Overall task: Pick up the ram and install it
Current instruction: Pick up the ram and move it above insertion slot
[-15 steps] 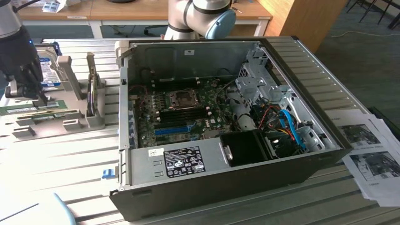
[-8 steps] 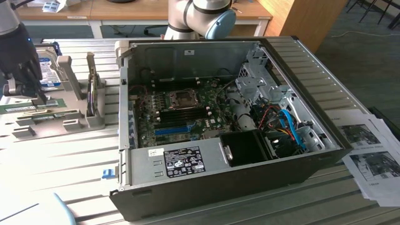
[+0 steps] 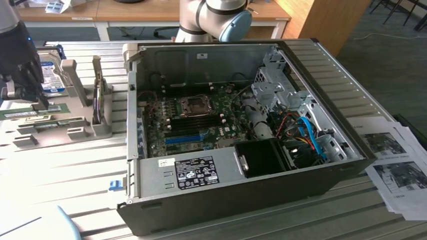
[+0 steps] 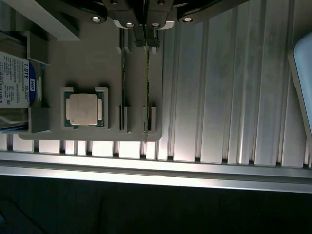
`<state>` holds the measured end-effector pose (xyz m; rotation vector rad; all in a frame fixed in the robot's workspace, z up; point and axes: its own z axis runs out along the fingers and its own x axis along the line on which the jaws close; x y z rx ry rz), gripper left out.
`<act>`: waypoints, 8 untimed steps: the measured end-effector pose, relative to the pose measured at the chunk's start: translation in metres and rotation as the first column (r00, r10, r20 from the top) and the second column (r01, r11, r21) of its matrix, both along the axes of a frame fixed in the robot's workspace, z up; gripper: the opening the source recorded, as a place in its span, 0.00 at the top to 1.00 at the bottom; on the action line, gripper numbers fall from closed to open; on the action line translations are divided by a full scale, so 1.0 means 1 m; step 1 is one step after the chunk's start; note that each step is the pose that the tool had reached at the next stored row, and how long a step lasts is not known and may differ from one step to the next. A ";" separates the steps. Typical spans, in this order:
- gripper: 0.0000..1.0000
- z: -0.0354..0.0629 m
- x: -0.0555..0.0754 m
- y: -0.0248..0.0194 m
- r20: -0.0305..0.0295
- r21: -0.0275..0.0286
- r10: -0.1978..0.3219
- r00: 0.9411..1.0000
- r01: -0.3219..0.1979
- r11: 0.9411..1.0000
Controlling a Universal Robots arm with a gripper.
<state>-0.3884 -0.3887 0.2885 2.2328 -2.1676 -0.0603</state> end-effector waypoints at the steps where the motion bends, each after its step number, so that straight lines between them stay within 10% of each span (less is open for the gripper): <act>1: 0.89 0.0002 0.000 0.0000 0.000 0.000 0.000 1.000 0.000 1.000; 8: 0.89 0.0021 0.000 0.0000 0.000 0.000 0.000 1.000 0.000 1.000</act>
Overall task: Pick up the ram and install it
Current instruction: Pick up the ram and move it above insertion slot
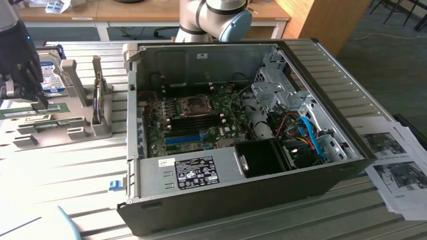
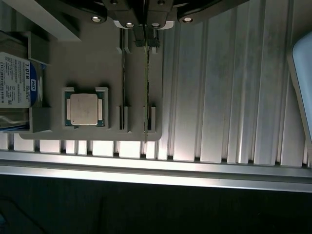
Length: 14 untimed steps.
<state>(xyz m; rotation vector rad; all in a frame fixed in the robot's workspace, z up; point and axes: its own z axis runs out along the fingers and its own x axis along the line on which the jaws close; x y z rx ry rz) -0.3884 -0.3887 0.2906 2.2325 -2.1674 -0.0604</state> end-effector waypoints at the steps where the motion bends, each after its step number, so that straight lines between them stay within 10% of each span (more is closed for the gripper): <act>1: 0.89 0.0007 0.000 0.0000 0.000 0.000 0.000 1.000 0.000 1.000; 14: 0.89 0.0130 0.000 0.0000 0.000 0.000 0.000 1.000 0.000 1.000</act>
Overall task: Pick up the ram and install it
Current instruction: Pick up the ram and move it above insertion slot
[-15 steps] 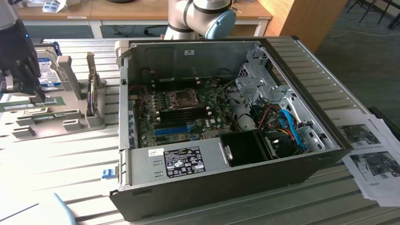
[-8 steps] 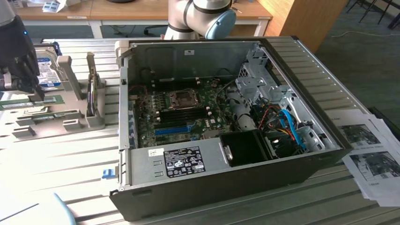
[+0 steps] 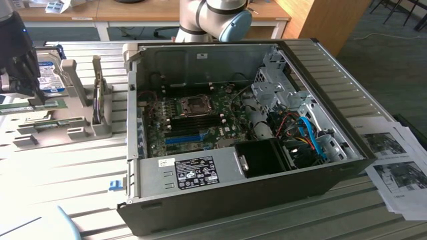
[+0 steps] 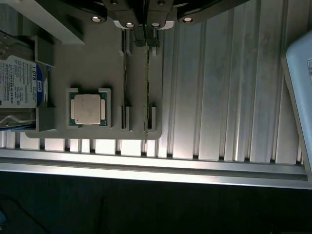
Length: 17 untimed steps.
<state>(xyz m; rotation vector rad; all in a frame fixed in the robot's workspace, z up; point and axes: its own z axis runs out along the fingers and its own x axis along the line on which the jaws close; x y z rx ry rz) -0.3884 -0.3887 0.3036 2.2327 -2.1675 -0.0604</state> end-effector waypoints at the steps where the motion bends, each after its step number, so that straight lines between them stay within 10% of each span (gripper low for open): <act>1: 0.89 0.0011 0.000 0.0000 0.000 0.000 0.000 1.000 0.000 1.000; 17: 0.89 0.0172 0.000 0.0000 0.000 0.000 0.000 1.000 0.000 1.000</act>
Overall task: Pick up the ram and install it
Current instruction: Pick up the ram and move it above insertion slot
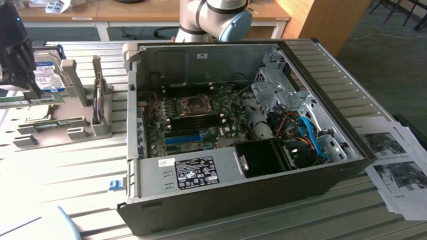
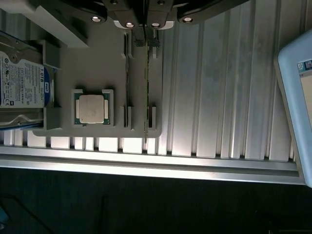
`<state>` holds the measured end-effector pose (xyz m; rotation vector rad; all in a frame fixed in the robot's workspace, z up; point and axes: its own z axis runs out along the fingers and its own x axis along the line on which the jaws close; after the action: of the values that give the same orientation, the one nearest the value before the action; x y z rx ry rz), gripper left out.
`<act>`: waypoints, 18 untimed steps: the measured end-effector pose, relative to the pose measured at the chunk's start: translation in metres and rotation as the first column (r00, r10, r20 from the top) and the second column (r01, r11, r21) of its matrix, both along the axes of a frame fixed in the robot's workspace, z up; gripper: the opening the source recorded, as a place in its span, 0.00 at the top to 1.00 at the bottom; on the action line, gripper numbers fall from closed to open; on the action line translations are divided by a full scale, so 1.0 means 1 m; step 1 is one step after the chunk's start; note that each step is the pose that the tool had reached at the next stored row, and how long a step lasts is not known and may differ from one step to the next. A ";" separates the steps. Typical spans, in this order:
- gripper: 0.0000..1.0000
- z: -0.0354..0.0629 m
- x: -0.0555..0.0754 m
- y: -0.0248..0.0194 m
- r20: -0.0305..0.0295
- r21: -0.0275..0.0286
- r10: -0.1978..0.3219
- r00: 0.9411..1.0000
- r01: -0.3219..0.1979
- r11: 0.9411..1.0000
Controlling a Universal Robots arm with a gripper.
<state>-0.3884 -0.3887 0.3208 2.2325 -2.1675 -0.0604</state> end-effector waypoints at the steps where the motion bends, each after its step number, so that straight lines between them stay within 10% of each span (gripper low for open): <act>1: 0.89 0.0009 0.000 0.0000 0.000 0.000 0.000 1.000 0.000 1.000; 18: 0.89 0.0184 0.000 0.0000 0.000 0.000 0.000 1.000 0.000 1.000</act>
<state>-0.3884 -0.3887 0.3391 2.2326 -2.1675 -0.0604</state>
